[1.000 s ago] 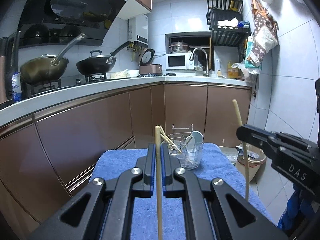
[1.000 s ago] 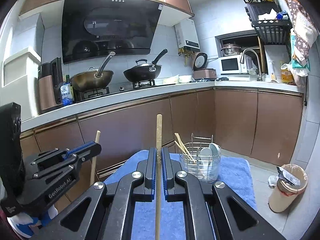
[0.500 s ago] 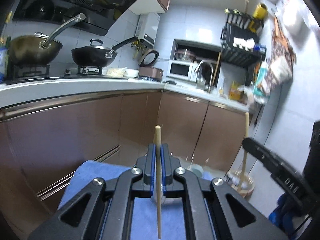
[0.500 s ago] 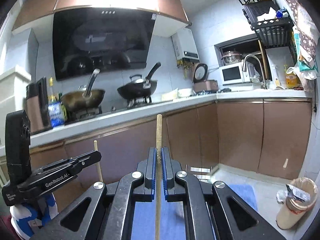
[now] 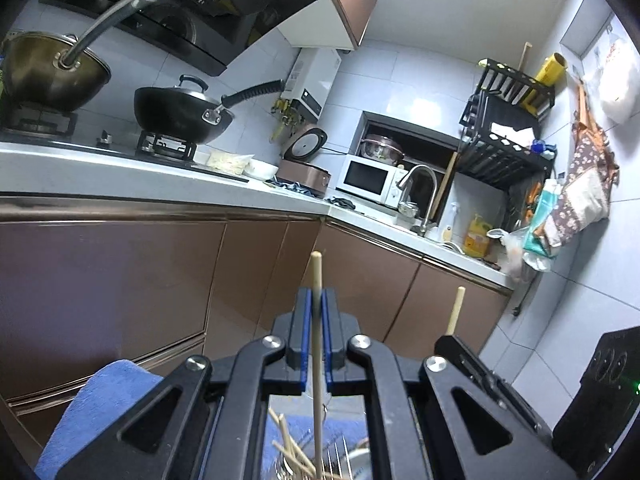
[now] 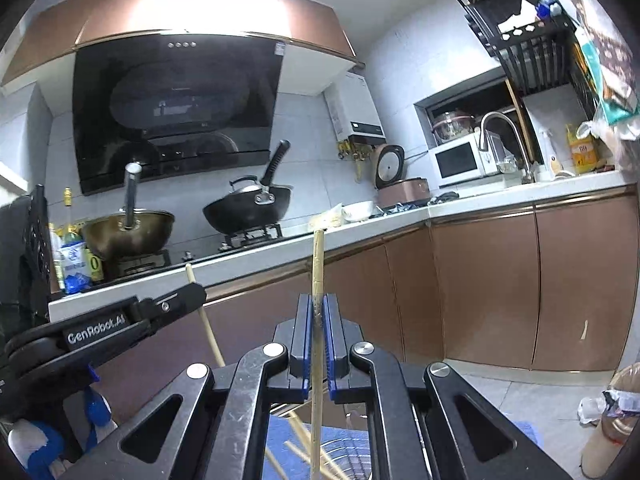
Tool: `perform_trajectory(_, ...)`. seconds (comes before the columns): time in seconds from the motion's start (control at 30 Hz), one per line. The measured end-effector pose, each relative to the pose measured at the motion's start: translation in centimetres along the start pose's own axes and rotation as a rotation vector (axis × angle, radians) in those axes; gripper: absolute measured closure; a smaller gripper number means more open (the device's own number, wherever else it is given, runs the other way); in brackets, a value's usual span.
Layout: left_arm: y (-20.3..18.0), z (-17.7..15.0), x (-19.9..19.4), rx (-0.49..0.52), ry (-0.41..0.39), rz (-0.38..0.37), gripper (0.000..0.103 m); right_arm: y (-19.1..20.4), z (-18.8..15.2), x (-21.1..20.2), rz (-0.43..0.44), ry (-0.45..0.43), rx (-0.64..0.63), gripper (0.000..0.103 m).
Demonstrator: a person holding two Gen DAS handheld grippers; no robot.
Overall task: Organize utensils
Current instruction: 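Lift both held chopsticks and carry them above the wire holder, then open both tools to drop the chopsticks into the holder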
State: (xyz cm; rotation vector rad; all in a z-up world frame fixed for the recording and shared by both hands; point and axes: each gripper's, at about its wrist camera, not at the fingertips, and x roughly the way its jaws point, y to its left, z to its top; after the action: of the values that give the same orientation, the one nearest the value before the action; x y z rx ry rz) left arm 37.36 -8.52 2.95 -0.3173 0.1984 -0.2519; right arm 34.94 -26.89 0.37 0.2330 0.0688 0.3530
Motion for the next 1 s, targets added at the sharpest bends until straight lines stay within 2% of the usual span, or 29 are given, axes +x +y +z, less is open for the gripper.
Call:
perform_trajectory(0.4, 0.4, -3.0, 6.1, 0.007, 0.003, 0.034, 0.098, -1.2, -2.6, 4.4, -0.063, 0.029, -0.064, 0.097)
perform_trajectory(0.63, 0.9, -4.5, 7.4, 0.005, 0.033, 0.041, 0.098, -1.2, -4.1, 5.5, -0.09, 0.049, -0.093, 0.097)
perform_trajectory(1.0, 1.6, -5.9, 7.9, -0.007, 0.06, 0.046, 0.098, -0.8, -5.2, 5.0, -0.082, 0.106, -0.117, 0.097)
